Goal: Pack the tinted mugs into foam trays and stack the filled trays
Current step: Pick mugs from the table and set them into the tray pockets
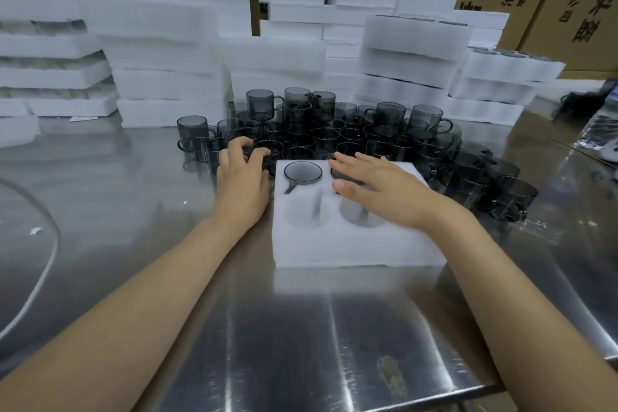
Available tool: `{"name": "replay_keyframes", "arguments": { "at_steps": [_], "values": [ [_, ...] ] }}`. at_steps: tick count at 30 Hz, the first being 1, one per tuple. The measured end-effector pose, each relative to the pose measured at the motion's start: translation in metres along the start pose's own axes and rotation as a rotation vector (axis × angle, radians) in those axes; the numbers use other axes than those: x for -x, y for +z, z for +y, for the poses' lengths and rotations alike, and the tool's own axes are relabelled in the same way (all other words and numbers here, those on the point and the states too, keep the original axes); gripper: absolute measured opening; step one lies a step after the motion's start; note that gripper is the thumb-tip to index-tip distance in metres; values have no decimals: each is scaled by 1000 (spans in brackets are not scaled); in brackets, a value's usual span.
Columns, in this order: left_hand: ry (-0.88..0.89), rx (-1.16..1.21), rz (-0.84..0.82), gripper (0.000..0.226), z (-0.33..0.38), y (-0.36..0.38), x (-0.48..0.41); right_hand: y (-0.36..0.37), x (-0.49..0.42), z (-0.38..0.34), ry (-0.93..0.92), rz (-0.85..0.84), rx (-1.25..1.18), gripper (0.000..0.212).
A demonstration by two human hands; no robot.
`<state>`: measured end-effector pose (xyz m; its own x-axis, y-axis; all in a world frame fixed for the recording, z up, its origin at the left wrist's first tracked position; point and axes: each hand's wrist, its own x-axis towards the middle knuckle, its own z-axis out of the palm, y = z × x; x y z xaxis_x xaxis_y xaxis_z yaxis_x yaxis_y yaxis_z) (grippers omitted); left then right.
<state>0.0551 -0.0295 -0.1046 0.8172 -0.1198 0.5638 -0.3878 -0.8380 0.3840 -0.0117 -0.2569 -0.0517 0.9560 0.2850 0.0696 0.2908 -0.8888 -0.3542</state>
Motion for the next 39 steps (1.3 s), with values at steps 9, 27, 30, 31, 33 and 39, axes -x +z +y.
{"name": "replay_keyframes", "arguments": {
  "at_steps": [9,27,30,31,33,39],
  "values": [
    [8,76,102,14,0,-2,1,-1,1,-1,-33,102,-87,51],
    [434,376,515,22,28,-16,11,-4,4,-8,-341,396,-232,65],
    [510,332,455,24,29,-20,13,-2,3,-9,-352,338,-241,87],
    [514,315,424,22,28,-20,14,-1,2,-9,-359,333,-244,90],
    [441,330,296,21,29,-26,14,-2,2,-9,-378,322,-242,89],
    [422,354,136,29,32,-27,16,-1,4,-11,-387,273,-244,93]
  ]
}}
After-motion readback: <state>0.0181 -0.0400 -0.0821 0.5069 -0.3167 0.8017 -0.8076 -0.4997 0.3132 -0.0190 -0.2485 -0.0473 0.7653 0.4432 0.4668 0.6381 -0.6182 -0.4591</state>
